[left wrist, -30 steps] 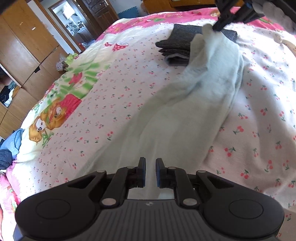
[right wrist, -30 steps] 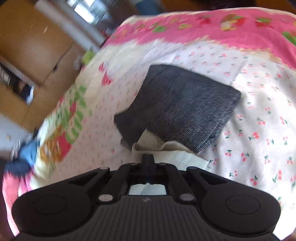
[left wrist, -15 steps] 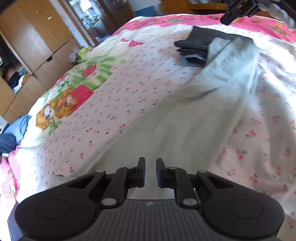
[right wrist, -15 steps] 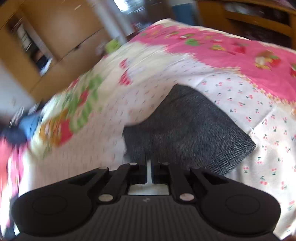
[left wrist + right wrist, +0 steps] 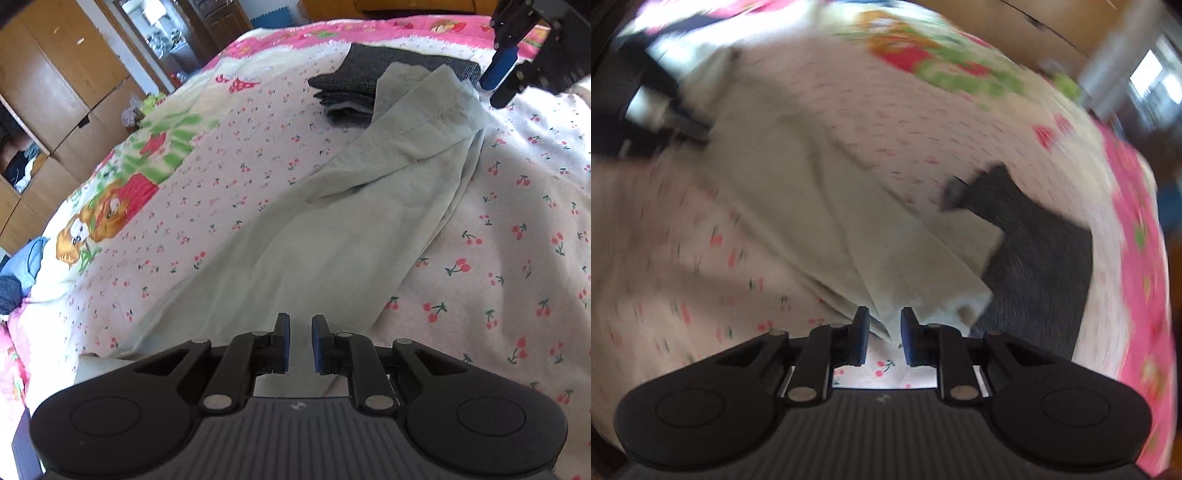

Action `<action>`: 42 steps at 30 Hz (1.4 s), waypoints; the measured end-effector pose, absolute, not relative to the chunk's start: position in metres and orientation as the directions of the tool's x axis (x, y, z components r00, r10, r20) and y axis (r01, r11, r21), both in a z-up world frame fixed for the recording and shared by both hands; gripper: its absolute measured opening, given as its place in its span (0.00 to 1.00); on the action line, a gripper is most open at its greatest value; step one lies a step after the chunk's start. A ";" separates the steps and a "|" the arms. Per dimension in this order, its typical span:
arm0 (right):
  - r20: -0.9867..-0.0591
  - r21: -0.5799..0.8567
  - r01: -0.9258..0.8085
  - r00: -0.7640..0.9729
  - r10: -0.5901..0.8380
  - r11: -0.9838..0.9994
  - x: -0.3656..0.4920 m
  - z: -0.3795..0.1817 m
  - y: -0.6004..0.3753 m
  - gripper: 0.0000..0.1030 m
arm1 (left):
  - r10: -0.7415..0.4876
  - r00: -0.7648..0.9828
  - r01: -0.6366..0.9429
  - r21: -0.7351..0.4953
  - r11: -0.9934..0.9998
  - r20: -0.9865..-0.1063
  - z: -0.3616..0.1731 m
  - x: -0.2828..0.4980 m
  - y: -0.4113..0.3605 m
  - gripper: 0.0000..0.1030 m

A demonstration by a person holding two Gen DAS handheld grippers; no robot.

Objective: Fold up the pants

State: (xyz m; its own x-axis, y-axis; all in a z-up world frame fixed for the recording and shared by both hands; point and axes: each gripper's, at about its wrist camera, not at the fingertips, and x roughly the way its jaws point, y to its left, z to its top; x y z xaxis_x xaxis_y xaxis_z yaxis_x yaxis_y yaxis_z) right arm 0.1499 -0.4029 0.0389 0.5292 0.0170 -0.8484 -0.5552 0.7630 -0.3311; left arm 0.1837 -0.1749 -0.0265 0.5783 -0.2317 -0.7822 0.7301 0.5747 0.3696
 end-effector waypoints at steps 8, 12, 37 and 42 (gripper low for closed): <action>-0.834 -0.485 -0.781 0.548 0.060 0.393 0.154 0.003 -0.429 0.28 | -0.133 0.597 0.665 0.395 0.634 -0.791 -0.032 0.171 -0.204 0.29; -0.836 -0.488 -0.795 0.545 0.070 0.359 0.167 0.004 -0.433 0.09 | -0.161 0.594 0.671 0.375 0.640 -0.788 -0.030 0.168 -0.215 0.29; -0.844 0.138 -0.229 0.481 0.236 0.963 0.257 0.073 -0.550 0.27 | -0.160 0.581 0.659 0.347 0.667 -0.798 -0.029 0.168 -0.237 0.29; -0.860 0.020 -0.438 0.451 0.239 0.899 0.223 0.063 -0.529 0.34 | -0.185 0.576 0.685 0.346 0.641 -0.796 -0.030 0.161 -0.245 0.29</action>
